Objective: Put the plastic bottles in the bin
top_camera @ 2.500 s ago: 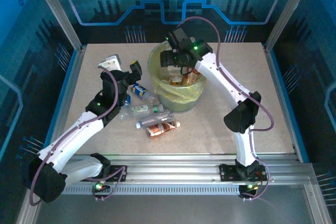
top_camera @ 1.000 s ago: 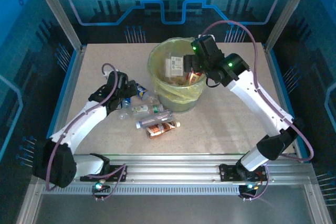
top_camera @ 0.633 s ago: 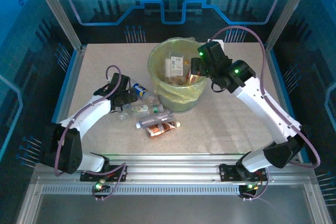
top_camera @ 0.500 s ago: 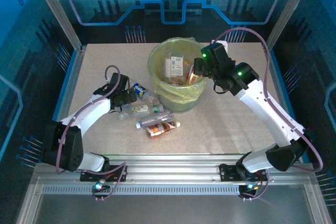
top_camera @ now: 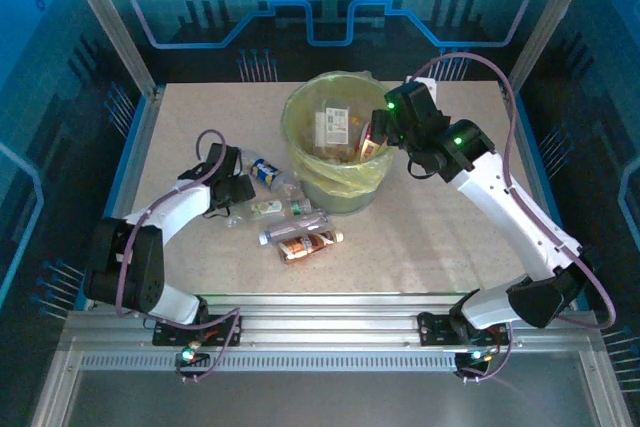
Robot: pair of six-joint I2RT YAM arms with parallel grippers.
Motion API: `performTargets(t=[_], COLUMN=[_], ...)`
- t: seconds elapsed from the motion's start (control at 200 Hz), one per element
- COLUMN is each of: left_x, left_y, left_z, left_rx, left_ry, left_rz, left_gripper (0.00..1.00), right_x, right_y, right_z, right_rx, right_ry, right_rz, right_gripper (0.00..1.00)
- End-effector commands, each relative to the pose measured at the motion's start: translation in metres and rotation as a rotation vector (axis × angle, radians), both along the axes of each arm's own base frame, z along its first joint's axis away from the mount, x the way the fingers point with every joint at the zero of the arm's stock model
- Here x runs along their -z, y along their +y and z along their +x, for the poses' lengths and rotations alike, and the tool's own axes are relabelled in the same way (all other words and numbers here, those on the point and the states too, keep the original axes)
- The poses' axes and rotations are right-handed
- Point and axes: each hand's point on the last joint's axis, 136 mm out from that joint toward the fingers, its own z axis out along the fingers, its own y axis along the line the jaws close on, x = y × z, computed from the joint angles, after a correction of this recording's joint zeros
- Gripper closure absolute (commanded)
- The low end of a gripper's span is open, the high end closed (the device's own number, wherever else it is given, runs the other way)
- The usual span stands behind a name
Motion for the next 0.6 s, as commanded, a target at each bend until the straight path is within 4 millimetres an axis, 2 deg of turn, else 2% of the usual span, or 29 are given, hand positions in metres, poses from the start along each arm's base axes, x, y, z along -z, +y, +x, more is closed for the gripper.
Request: performTargets(t=[0.0, 0.4, 0.595], left_x=[0.013, 0.037, 0.040], left_y=[0.006, 0.017, 0.020], left_z=[-0.005, -0.005, -0.003], left_rx=[-0.048, -0.130, -0.151], left_ry=[0.021, 0.034, 0.029], left_rz=[-0.036, -0.142, -0.157], left_gripper=[0.15, 0.21, 0.35], right_x=[0.000, 0.004, 0.005], right_y=[-0.003, -0.003, -0.003], right_z=[0.006, 0.008, 0.008], right_rx=[0.032, 0.035, 0.035], right_ry=[-0.015, -0.005, 0.000], right_rz=[0.021, 0.019, 0.017], right_gripper=[0.00, 0.00, 0.00])
